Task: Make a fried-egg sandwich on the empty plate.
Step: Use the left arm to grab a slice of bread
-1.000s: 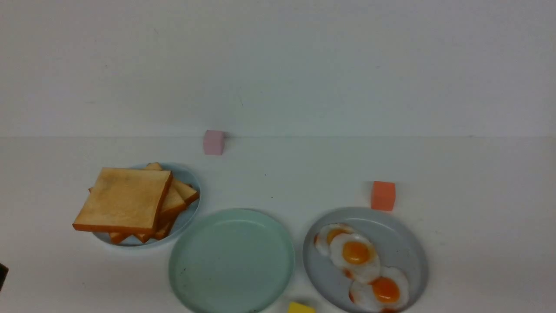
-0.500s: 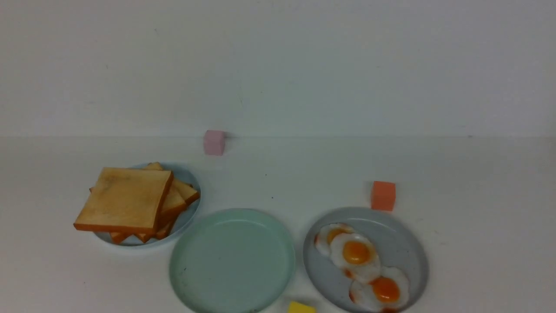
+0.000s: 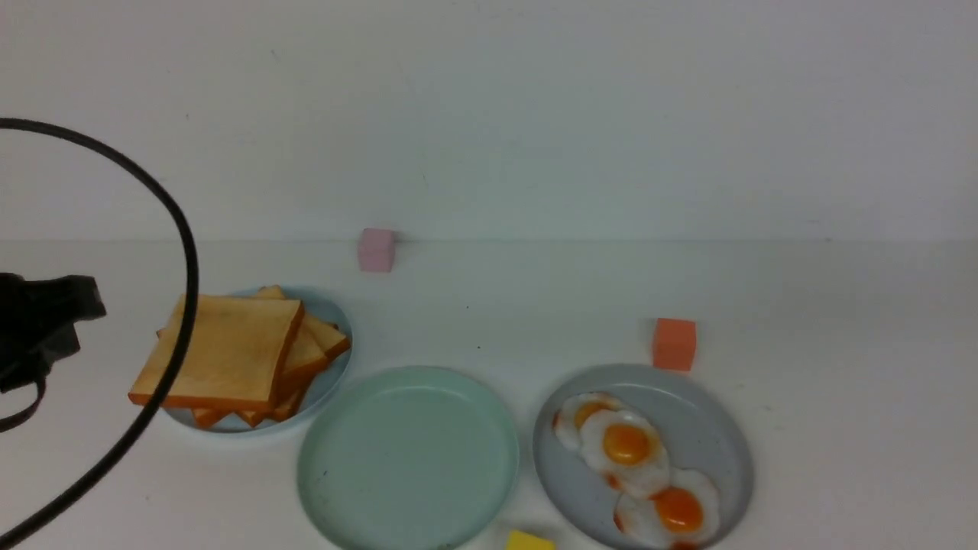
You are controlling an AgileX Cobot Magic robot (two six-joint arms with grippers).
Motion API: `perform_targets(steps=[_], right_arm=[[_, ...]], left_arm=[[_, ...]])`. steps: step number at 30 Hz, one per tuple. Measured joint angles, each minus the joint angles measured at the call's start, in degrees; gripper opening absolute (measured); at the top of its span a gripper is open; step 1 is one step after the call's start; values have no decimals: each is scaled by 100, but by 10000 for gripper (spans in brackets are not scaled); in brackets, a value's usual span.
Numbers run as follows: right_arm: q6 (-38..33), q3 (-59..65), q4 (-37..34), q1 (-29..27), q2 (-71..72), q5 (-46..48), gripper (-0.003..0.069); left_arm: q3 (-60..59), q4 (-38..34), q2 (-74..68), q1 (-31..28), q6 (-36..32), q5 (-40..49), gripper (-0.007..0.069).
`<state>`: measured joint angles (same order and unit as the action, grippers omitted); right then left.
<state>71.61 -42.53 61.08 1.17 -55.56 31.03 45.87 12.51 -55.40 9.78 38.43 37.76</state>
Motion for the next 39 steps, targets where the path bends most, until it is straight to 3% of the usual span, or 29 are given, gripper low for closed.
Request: perform_targets(steps=[2,3,4,5,7,8,10,12,15,16,17,18,19,20,23,30,39], right_arm=[[-227,0,-961,0,-239,282,241],[-550,0,-1772,0,-423,370,241],[-635,0,-1772,0,-423,370,241],[-1403,0,-2990,0,-700,430,241],[-2411,0,-4131,0,-955,487,241],[-4660,-98,-6108,0,-1373,683,241],[-6379,-236,-7317,0,-1570,860,241],[-7412,-314,-7910,0,-1627,885,241],[-9037,-491,-9496,0,-1653,858,241],[-9100,-498,-9682,0,-1653,869,241],[-9579,-529,-10396,0,-1653,1038,241],[-9706,-529,-10476,0,-1653,1098,241],[-10223,-529,-11102,0,-1681,1381,241],[-10285,-529,-11102,0,-1681,1415,241],[-10958,-529,-11656,2,-1751,1829,241],[-11129,-529,-11750,2,-1759,1987,241],[-11167,-529,-11817,2,-1759,2002,241]], left_arm=[[11,12,-201,0,201,2,238],[16,12,-345,0,343,2,238],[16,12,-345,0,343,2,238],[23,12,-538,0,519,2,238],[28,0,-701,0,599,2,238],[65,-101,-973,0,564,61,238],[219,-244,-1188,-57,410,221,238],[373,-478,-1348,-210,263,330,238],[895,-1728,-1911,-1022,-758,640,238],[945,-1824,-1978,-1077,-932,681,238],[1106,-2628,-2222,-1494,-1709,847,239],[1145,-2729,-2294,-1541,-1808,865,240],[1276,-3522,-2614,-1903,-2650,989,251],[1290,-3594,-2614,-1933,-2650,989,253],[1462,-4171,-3157,-2259,-3615,992,320],[1842,-4183,-3934,-2349,-4303,664,482],[2001,-4187,-4455,-2349,-4613,371,461]])
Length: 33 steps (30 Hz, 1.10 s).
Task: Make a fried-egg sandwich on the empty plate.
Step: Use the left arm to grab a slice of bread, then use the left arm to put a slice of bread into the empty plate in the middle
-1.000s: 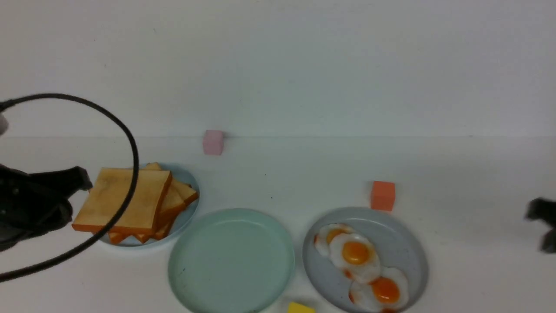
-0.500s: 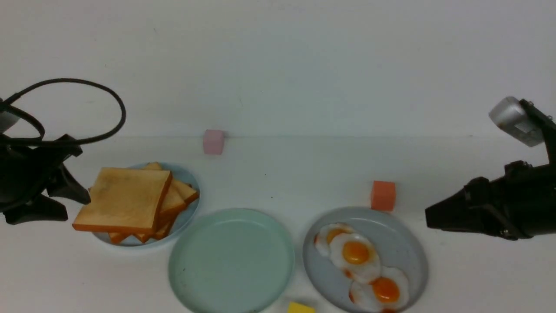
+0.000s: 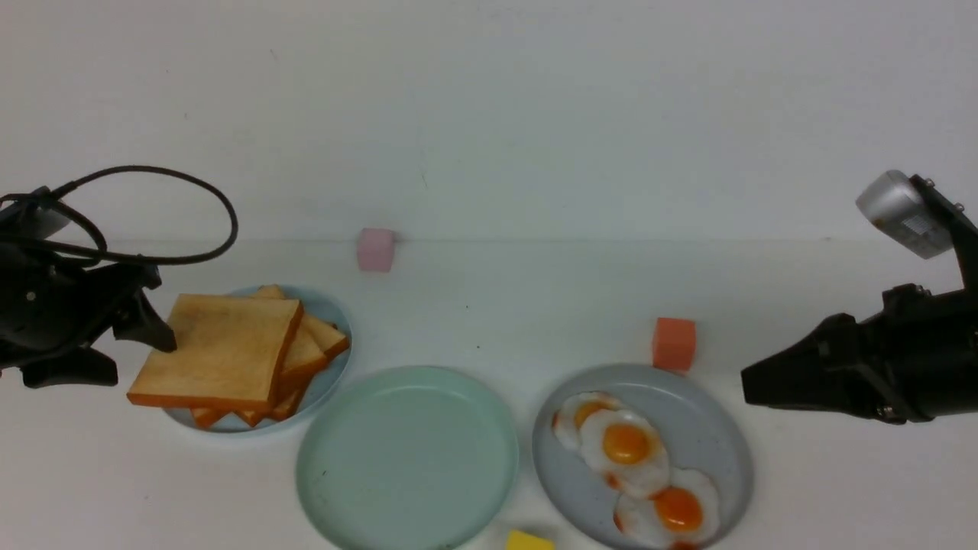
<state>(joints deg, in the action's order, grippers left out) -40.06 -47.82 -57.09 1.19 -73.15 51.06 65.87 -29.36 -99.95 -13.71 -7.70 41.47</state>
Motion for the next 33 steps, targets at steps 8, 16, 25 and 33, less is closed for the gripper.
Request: perform_targets(steps=[8,16,25,33], right_arm=[[-11,0,0,0,0,0,241],[-40,0,-16,0,0,0,241],[-55,0,-16,0,0,0,241],[-55,0,-37,0,0,0,241]], left_arm=[[26,-101,-301,0,-312,-9,291],[31,-82,-287,0,-327,105,15],[-411,-1128,545,6,-1666,485,16],[-1655,-2948,1223,589,-3370,538,16]])
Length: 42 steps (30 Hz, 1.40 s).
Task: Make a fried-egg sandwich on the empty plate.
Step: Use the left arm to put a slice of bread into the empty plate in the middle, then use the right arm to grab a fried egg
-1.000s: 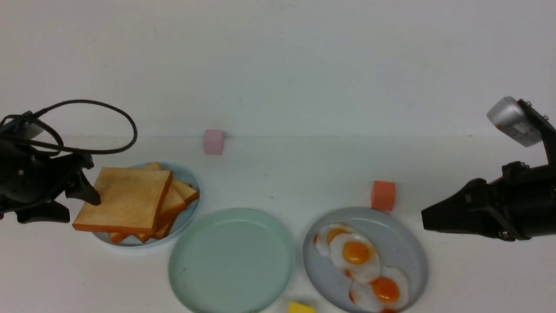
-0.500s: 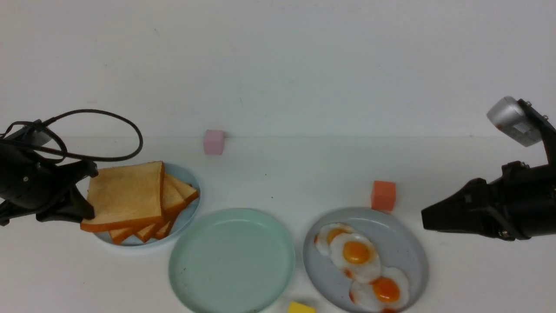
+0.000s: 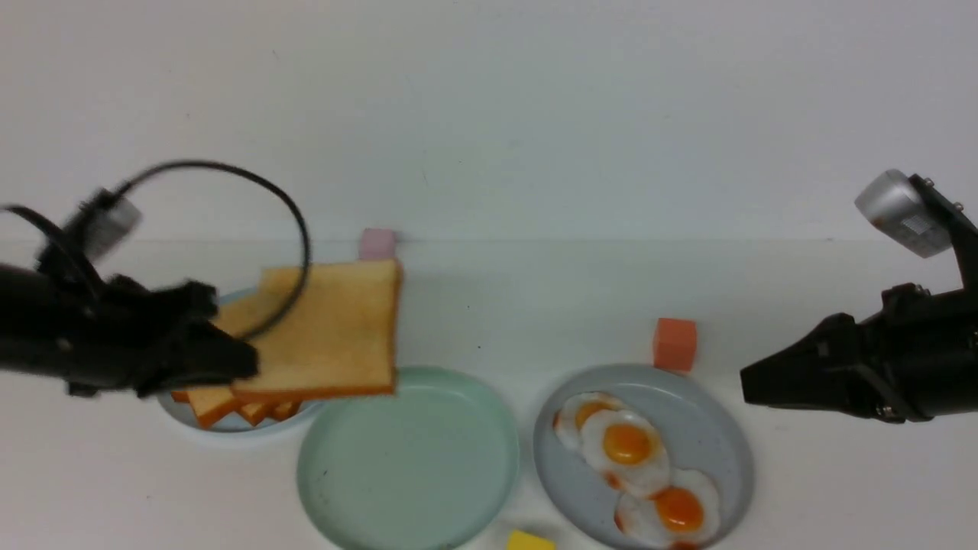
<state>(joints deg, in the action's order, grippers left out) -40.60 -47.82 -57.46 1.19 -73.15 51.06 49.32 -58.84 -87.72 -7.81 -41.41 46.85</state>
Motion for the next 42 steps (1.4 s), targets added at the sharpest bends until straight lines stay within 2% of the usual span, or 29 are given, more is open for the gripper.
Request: perform_targets(steps=[7,14,17,26,29,33,36,37,38,42], right_arm=[[0,0,-158,0,-4,-5,241],[0,0,-175,0,-4,-9,241],[0,0,-181,0,-4,-9,241],[-6,0,-153,0,-4,-21,241],[-6,0,-170,0,-4,-68,241],[-6,0,-400,0,-6,-369,241],[-72,0,-1073,0,-6,-904,241],[-209,0,-1449,0,-6,-1084,241],[-270,0,-1502,0,-6,-1128,241],[-1248,0,-2662,6,-88,-1258,241]], left_arm=[[-430,-208,-499,885,-368,-751,16],[-430,-304,-928,1366,-66,-1534,29],[-430,-278,-955,1414,142,-1674,76],[-430,238,-722,1414,721,-1665,360],[-430,313,-428,1414,802,-1571,408],[-430,332,30,1414,964,-1115,414],[-430,410,674,1414,1127,-297,388],[-430,475,995,1414,1210,28,369],[-430,488,1045,1414,1225,66,362],[-430,1091,2207,1414,1753,443,243]])
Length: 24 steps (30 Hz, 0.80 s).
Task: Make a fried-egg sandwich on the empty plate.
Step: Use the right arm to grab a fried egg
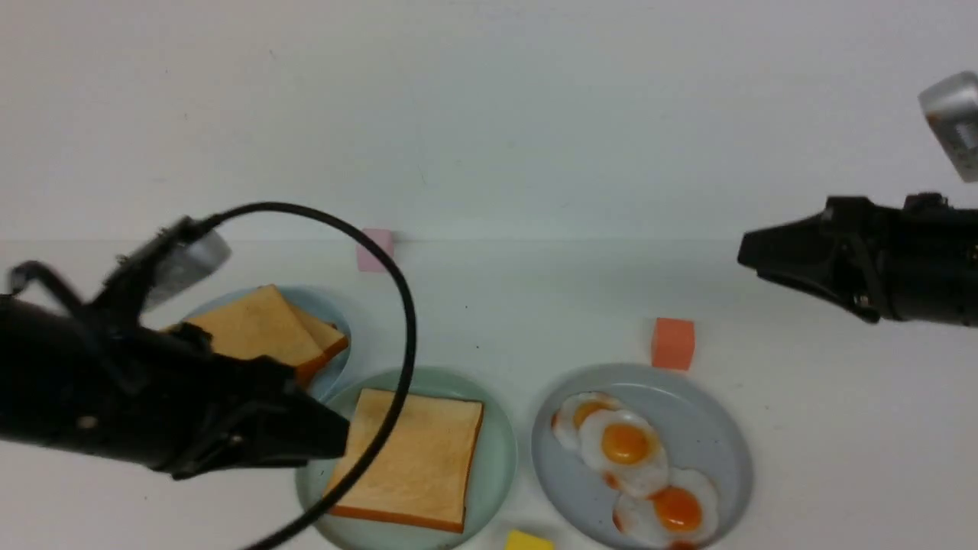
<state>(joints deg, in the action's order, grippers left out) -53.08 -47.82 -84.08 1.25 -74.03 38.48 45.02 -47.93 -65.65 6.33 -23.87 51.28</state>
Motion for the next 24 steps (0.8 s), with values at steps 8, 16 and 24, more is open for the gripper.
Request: perform_targets(steps=[8,16,24], right_arm=[[-1535,-68,-1093,580,-460,280,241],[-575,-846,503,1308,-834,117,241],[2488,-1466,3577,1406,-1123,-120,241]], left_arm=[[-50,1400,1604,0,1157,723,66],[-50,1883,3027,0,1096,1227,37],[-50,1969,4053,0,1230,1460,39]])
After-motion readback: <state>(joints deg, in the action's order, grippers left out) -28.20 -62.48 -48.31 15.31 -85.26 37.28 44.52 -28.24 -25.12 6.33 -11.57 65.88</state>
